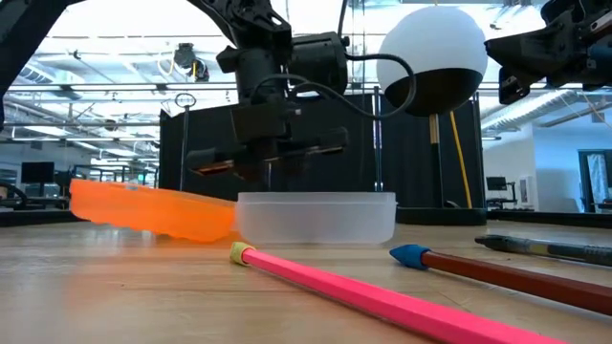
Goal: Pick & place school supplies into a supply box
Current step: Put the yellow pen into the orange supply box, then put the transparent pen into the orange supply box
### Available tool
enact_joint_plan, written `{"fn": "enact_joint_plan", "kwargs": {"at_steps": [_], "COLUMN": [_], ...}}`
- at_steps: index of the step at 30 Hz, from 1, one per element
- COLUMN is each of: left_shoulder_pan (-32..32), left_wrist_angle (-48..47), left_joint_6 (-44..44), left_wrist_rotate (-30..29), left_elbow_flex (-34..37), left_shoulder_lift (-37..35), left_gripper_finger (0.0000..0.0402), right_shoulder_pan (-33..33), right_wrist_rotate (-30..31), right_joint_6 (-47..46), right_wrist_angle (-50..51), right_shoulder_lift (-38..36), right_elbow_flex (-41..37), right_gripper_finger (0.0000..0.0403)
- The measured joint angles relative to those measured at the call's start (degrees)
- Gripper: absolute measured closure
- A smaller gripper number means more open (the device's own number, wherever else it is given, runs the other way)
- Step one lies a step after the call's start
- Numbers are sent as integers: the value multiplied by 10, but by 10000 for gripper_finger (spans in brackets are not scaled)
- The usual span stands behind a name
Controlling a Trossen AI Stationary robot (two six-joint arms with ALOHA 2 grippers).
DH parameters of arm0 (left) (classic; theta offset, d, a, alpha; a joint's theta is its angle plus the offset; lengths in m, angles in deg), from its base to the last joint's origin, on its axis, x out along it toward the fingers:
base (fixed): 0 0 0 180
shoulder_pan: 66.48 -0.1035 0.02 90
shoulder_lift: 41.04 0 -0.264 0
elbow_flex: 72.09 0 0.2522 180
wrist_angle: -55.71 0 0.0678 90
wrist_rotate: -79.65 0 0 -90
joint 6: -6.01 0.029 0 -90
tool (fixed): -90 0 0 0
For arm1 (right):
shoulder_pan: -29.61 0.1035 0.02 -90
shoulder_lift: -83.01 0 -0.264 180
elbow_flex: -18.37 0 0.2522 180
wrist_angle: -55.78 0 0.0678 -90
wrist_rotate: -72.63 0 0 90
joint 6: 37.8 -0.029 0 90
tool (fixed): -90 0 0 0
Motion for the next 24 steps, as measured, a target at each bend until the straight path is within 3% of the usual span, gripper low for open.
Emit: {"fn": "enact_joint_plan", "kwargs": {"at_steps": [6,10,15,18,21,24], "left_shoulder_pan": [10,22,44,53,40,26], "left_wrist_angle": [-1,-4,13,7,-38,-29], "left_joint_6": [-23,-28,-64,-135,-237,-351], "left_wrist_rotate": [-39,-89,-96,-88,-39,-17], "left_elbow_flex": [0,1,0,0,0,45], "left_shoulder_lift": [-2,-20,-80,-136,-210,-299], "left_gripper_finger": [299,307,325,345,386,396], "right_shoulder_pan": [0,0,0,0,0,0], "right_wrist_rotate": [0,0,0,1,1,1], "right_joint_6": [0,1,2,2,2,3], "right_wrist_angle": [0,0,-2,-3,-5,-7], "right_shoulder_lift": [0,0,0,0,0,0], "right_elbow_flex": [0,0,0,0,0,0], "right_gripper_finger": [403,403,403,403,403,403]}}
